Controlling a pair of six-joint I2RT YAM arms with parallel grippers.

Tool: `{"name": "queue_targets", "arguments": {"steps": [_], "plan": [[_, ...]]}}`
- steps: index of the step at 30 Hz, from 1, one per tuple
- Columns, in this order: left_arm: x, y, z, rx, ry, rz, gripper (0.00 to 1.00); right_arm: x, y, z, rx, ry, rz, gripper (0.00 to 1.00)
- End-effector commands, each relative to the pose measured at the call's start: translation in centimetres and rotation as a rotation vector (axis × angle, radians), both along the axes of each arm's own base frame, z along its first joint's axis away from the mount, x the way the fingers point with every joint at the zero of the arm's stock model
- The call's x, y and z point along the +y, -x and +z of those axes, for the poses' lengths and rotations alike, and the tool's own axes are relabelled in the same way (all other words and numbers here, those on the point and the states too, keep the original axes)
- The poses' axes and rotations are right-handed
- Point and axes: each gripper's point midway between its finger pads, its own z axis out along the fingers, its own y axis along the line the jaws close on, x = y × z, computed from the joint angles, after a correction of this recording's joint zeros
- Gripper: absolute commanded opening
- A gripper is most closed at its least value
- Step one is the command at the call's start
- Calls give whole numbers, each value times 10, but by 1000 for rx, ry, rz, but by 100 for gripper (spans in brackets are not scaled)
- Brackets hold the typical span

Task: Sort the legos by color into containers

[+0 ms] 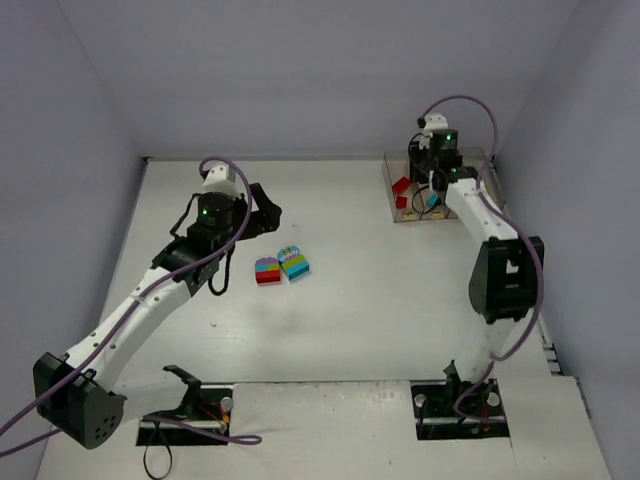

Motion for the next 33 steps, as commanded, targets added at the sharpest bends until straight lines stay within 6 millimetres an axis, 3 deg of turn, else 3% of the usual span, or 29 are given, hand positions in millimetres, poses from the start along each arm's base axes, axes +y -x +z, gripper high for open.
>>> {"name": "queue_targets", "arguments": {"steps": [1,5,8,9,11,16,20,23,24,25,26,29,33], "plan": [[21,18,-9,10,-111,1,81,-51,-32,22,-54,107,-103,0],[35,39,-18,35,-167,-10,81,-83,-51,-10,11,167,-163,0],[41,49,-25,54,-188,-14,81,-95,-62,-14,10,163,-183,0],[43,51,-29,66,-201,-14,81,-113,-64,-24,29,165,-213,0],[47,54,-36,81,-215,-10,81,-124,-69,-24,25,170,-235,0],[47,58,-49,115,-227,-20,81,-144,-77,-42,47,166,-274,2],[46,56,-57,138,-243,-24,81,-155,-80,-52,60,145,-284,13],[43,54,-63,153,-247,-33,81,-156,-83,-59,71,146,-271,29],[42,53,-64,158,-247,-35,81,-156,-84,-64,77,147,-265,40],[42,52,-66,163,-250,-35,81,-157,-85,-62,73,151,-263,41],[42,52,-67,166,-250,-35,81,-157,-86,-65,79,153,-262,48],[40,49,-67,171,-250,-35,81,-157,-89,-59,67,150,-258,60],[40,46,-70,185,-255,-23,81,-153,-89,-47,45,134,-248,68]]}}
